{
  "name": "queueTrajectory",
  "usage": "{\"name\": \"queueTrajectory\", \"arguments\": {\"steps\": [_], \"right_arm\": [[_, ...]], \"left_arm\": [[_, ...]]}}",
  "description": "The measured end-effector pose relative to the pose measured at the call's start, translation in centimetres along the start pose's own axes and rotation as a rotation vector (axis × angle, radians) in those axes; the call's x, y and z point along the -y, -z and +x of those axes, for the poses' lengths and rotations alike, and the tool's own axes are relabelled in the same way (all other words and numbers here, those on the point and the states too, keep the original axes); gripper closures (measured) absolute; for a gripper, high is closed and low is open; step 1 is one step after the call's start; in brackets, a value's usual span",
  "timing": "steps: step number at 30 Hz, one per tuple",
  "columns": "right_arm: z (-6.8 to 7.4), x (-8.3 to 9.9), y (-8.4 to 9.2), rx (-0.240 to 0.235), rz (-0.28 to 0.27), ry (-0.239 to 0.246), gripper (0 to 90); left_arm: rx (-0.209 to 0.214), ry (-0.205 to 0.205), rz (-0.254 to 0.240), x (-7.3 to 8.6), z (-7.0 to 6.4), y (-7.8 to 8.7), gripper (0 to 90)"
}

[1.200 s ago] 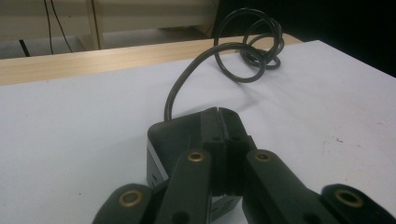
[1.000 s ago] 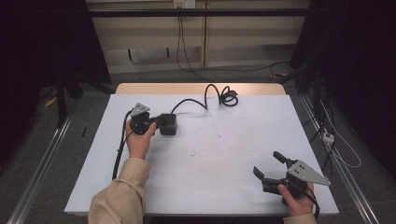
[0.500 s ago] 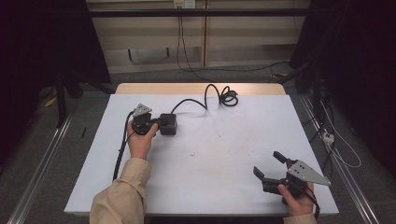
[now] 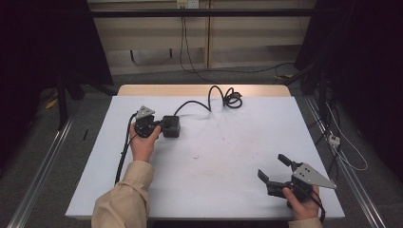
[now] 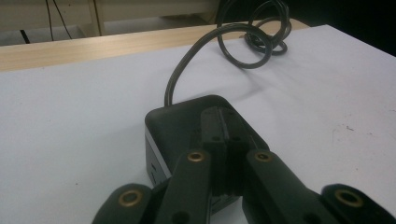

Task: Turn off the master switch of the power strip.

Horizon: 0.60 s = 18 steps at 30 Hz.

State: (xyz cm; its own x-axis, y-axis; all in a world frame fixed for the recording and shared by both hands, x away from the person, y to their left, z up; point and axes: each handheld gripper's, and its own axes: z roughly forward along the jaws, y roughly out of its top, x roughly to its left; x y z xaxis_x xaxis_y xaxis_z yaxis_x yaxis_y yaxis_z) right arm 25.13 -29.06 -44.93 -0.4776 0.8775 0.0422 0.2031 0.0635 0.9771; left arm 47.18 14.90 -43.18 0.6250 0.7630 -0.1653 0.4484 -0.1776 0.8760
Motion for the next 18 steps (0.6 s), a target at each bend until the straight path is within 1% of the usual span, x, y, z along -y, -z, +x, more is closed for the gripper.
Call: {"name": "queueTrajectory", "arguments": {"steps": [2,3,7,9,10,12,14,15,18], "right_arm": [[-0.01,0.00,0.01,0.000,0.000,0.000,6.1],[-0.02,0.00,0.01,0.000,0.000,0.000,6.2],[-0.02,0.00,0.02,0.000,0.000,0.000,6.1],[-0.02,0.01,0.01,0.000,0.000,0.000,6.2],[-0.01,0.01,0.01,0.000,0.000,0.001,6.2],[0.01,0.01,-0.01,-0.001,0.001,0.000,6.2],[0.01,0.01,-0.02,-0.002,0.000,0.002,6.2],[0.02,0.01,-0.01,-0.002,-0.001,0.002,6.2],[0.02,0.01,0.00,0.000,0.000,0.003,6.2]], "left_arm": [[-0.001,0.003,-0.001,0.02,-0.03,-0.04,90.0],[0.002,0.011,-0.006,0.03,-0.06,-0.08,90.0],[0.005,-0.003,0.002,0.03,-0.03,-0.03,90.0],[0.008,0.011,0.001,0.04,-0.03,-0.02,90.0],[0.008,0.008,0.002,0.02,-0.03,-0.04,90.0],[0.005,-0.008,0.011,-0.06,-0.07,-0.02,90.0],[0.000,-0.012,0.013,-0.10,-0.17,-0.04,90.0],[-0.001,-0.027,0.021,-0.16,-0.14,-0.03,90.0],[-0.003,-0.016,0.028,-0.32,-0.26,-0.11,90.0]]}}
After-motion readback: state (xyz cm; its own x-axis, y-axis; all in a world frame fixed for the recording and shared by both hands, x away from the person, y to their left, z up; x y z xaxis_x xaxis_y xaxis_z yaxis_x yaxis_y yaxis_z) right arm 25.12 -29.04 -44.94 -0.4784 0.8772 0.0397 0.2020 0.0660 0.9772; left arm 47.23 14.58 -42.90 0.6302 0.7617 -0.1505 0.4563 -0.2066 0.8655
